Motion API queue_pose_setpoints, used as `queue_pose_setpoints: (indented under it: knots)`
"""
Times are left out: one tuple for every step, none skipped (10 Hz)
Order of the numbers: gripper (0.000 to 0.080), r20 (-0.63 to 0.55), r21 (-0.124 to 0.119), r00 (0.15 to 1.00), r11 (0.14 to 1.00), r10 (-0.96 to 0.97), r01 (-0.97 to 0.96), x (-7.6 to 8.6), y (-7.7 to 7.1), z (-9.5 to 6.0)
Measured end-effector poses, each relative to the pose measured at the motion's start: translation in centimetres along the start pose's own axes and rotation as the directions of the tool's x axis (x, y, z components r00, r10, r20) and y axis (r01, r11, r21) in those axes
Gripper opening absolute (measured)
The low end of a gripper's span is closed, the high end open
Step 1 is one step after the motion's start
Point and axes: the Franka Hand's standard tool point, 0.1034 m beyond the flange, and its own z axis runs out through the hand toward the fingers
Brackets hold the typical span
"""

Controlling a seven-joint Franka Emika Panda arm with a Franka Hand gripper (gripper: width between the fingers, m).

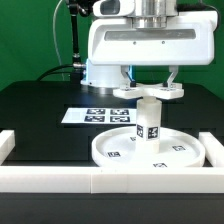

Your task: Assemble round table

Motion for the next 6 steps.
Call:
queue_pose_setpoints:
  knots:
    - [0.0440, -0.009, 0.001, 1.000, 1.000, -0.001, 0.001, 0.2, -0.1, 0.0]
    - [0.0440, -0.020, 0.002, 1.000, 1.000, -0.002, 0.002, 0.4, -0.2, 0.0]
    - [0.0440, -0.036, 0.003, 0.999, 1.000, -0.003, 0.003, 0.7, -0.2, 0.0]
    - [0.0441, -0.057, 0.004, 0.998, 1.000, -0.003, 0.003, 1.1, -0.2, 0.0]
    - [0.0441, -0.070, 0.004, 0.997, 1.000, -0.011, 0.012, 1.3, -0.3, 0.0]
    - [0.0442, -0.070, 0.004, 0.997, 1.000, -0.011, 0.012, 1.3, -0.3, 0.0]
